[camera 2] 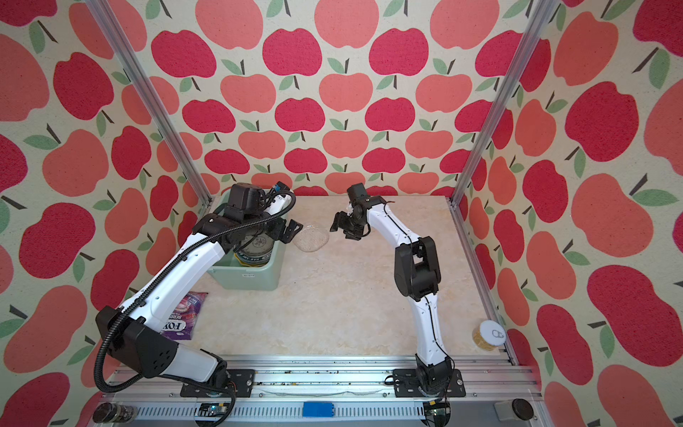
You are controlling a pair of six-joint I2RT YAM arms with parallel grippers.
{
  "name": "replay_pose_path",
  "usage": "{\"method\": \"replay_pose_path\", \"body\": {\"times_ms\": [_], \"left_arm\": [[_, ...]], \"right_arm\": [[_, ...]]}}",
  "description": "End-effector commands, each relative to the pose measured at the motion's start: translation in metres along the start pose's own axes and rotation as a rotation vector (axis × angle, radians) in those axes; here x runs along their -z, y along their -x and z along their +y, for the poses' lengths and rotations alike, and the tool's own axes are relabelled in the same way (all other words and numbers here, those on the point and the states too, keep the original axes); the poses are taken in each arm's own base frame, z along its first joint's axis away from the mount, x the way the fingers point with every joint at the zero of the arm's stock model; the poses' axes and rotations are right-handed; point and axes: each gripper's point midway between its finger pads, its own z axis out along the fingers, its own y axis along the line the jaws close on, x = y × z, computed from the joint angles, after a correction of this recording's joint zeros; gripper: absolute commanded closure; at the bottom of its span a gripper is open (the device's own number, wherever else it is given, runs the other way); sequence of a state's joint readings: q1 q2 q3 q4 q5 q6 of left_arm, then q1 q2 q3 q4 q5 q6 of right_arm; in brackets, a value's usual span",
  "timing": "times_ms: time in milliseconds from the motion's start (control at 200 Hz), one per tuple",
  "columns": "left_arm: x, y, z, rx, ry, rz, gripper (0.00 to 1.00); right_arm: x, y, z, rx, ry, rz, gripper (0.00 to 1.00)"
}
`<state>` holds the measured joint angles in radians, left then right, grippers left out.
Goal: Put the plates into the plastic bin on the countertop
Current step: 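Open and raise the left gripper while the right moves to the clear glass plate, then tilt the clear glass plate upright against the bin with the right gripper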
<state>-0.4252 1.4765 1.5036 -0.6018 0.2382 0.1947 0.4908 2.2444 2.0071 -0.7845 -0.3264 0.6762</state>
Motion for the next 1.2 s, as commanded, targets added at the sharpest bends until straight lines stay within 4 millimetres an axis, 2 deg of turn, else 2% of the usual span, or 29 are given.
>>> {"method": "replay_pose_path", "body": {"times_ms": [0, 375, 730, 885, 1196], "left_arm": [[0.004, -0.007, -0.011, -0.035, -0.058, 0.007, 0.01], [-0.001, -0.017, -0.031, -0.048, -0.150, 0.035, 0.01], [-0.002, -0.020, -0.034, -0.026, -0.145, 0.046, 0.01], [0.000, -0.018, -0.033, -0.017, -0.139, 0.036, 0.01], [0.006, -0.013, -0.034, 0.013, -0.133, 0.006, 0.01]], "right_arm": [[-0.011, 0.007, 0.013, -0.024, 0.053, -0.004, 0.32], [-0.053, 0.012, 0.015, -0.039, 0.084, 0.044, 0.42], [-0.089, -0.002, 0.015, -0.042, 0.083, 0.104, 0.53], [-0.098, -0.006, 0.015, -0.040, 0.082, 0.113, 0.60], [-0.112, -0.009, 0.003, -0.053, 0.056, 0.124, 0.78]]}}
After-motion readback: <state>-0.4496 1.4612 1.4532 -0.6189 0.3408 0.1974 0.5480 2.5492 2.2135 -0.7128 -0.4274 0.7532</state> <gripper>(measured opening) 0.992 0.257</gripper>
